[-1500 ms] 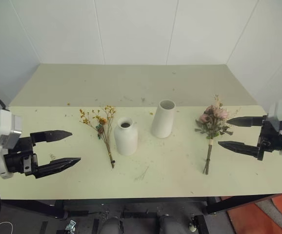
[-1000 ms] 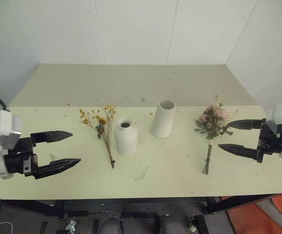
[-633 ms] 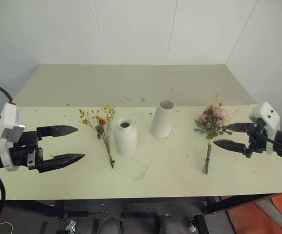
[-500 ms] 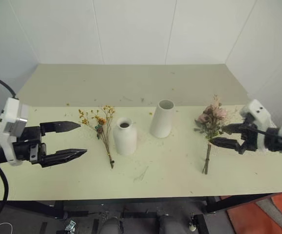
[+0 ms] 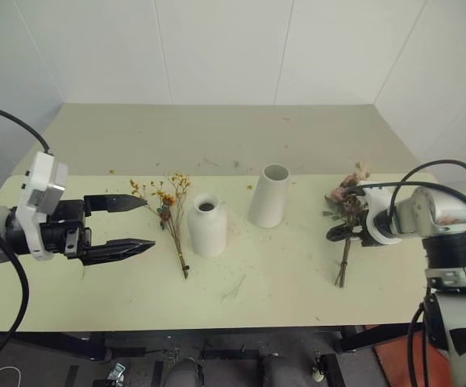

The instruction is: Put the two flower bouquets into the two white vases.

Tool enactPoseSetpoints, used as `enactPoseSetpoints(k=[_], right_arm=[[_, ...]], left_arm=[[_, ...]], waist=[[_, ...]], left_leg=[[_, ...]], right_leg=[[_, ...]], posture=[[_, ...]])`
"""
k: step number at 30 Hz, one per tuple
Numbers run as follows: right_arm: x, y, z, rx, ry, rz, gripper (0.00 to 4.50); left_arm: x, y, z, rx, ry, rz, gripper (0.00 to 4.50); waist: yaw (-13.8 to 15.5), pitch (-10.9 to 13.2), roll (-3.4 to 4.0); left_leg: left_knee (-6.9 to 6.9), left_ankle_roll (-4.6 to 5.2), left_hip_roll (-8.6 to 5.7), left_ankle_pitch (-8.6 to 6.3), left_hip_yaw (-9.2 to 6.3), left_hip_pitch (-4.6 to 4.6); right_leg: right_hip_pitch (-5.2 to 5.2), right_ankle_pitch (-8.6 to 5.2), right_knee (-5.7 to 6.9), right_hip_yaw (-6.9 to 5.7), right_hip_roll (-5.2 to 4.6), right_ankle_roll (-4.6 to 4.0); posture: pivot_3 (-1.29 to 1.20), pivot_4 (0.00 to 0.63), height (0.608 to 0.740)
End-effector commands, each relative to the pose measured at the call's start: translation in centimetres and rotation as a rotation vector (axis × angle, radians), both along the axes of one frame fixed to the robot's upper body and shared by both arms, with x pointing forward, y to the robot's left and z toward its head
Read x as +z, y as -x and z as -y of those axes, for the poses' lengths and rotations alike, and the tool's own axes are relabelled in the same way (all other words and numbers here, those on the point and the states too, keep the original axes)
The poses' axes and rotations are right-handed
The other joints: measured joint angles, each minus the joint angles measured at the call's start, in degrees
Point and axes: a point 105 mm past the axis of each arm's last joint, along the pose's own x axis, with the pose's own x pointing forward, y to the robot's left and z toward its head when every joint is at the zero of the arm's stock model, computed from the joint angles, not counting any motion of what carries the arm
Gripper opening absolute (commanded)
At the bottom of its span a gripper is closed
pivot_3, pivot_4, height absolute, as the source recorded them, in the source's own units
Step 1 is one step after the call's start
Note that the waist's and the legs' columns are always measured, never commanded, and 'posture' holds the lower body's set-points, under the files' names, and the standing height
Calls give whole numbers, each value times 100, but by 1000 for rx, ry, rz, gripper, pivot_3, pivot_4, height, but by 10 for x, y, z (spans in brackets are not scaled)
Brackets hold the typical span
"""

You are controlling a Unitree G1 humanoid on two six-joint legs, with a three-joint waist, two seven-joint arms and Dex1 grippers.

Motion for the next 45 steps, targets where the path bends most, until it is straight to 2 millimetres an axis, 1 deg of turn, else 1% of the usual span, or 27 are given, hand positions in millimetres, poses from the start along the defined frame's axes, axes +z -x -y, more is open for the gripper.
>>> enactPoseSetpoints(k=[1,5,6,7,9,10,15,17,18,19,23,26,27,28,29,30,32,34,37,40,42,45], right_arm=[[11,-6,8,-69,-1,17,4472],[12,-10,2,-44,-26,28,4472],[13,-11,-1,-24,-28,40,4092],[15,-12,-4,-11,-36,47,3922],[19,-13,-8,12,-44,63,3281],[20,-13,-8,13,-44,70,2997],[29,-13,-5,2,-53,104,1197],[33,-14,-4,-6,-53,127,547],[36,-14,-3,-12,-56,139,294],[39,-14,-1,-28,-69,147,203],[51,-15,4,-75,-98,207,204],[86,-25,3,-80,-193,444,204],[101,-27,1,-71,-211,552,204],[110,-27,0,-66,-218,620,204],[124,-28,-3,-51,-239,729,204],[142,-26,-7,-12,-235,873,204],[167,-19,-21,87,-243,1052,204],[186,-12,-40,189,-316,1178,204],[211,-2,-68,311,-401,1322,204],[224,6,-93,421,-442,1407,204],[229,10,-110,494,-468,1442,204],[229,12,-124,546,-480,1462,204]], left_arm=[[9,3,2,-13,1,58,4500],[9,4,1,-5,1,60,4500],[9,4,1,-4,0,60,4500],[9,4,0,-2,0,61,4500],[9,4,0,0,0,61,4500],[9,4,0,2,0,62,4500],[9,3,-1,2,-4,62,4500],[9,3,-1,0,-5,62,4500],[9,2,-1,-1,-6,62,4500],[10,1,-1,-1,-7,63,4500],[11,-1,-1,-5,-10,68,4500],[12,-3,-1,-10,-13,71,4500],[13,-4,-1,-11,-13,72,4500],[13,-4,-2,-11,-14,72,4500],[13,-4,-2,-13,-15,72,4500],[13,-5,-2,-14,-16,72,4500],[14,-6,-2,-18,-19,72,4500],[14,-7,-2,-22,-22,71,4500],[15,-9,-2,-31,-29,66,4500],[15,-10,-2,-38,-31,63,4500],[16,-11,0,-41,-31,65,4500],[16,-11,1,-43,-31,69,4500]], waist=[[-11,0,0],[-48,0,0],[-63,0,0],[-73,0,0],[-79,0,0],[-85,0,0],[-89,0,1],[-88,0,1],[-88,0,1],[-87,1,1],[-79,1,1],[-80,1,2],[-86,2,3],[-90,2,3],[-92,2,4],[-86,2,4],[-86,2,4],[-98,3,4],[-121,3,5],[-119,4,7],[-112,5,8],[-100,5,8]], left_leg=[[0,0,0,0,0,0],[0,0,0,0,-1,1],[0,0,0,0,-1,1],[0,0,0,0,-2,1],[0,0,0,0,-2,1],[0,0,1,0,-2,1],[-1,0,1,0,-2,1],[-1,0,0,0,-3,1],[-1,0,0,0,-2,1],[-1,0,0,0,-3,1],[-1,0,0,0,-3,0],[-2,0,0,0,-4,0],[-2,0,0,0,-4,-1],[-4,0,0,0,-4,0],[-5,0,0,0,-4,-1],[-8,0,1,0,-4,0],[-11,0,2,0,-6,0],[-14,0,1,0,-6,0],[-14,0,4,0,-5,5],[-14,0,4,0,-5,5],[-14,0,3,0,-6,4],[-14,0,4,0,-6,3]], right_leg=[[0,1,0,0,0,1],[1,1,0,-1,0,1],[1,1,0,-1,0,1],[2,1,0,-1,0,1],[2,1,0,-1,0,1],[2,1,0,-1,1,1],[1,1,0,-1,1,2],[1,1,0,-1,0,1],[1,1,0,-1,0,2],[1,1,0,-1,0,2],[1,1,0,-1,0,2],[1,1,0,-1,1,2],[0,1,0,-1,0,2],[0,1,0,-1,1,2],[-1,1,0,-1,1,3],[-2,1,0,-1,1,3],[-2,1,0,-3,1,3],[-3,1,0,-3,1,3],[-2,2,3,-3,2,2],[-2,2,5,-3,3,2],[-2,1,4,-3,2,2],[-3,2,4,-5,2,1]], posture=[[0,150,740],[0,150,740],[0,150,740],[0,150,740],[0,150,740],[0,150,740],[0,150,740],[0,150,740],[0,150,740],[0,150,740],[0,150,740],[0,150,740],[0,150,740],[0,150,740],[0,150,740],[0,150,740],[0,150,740],[0,150,740],[0,150,740],[0,150,740],[0,150,740],[0,150,740]])
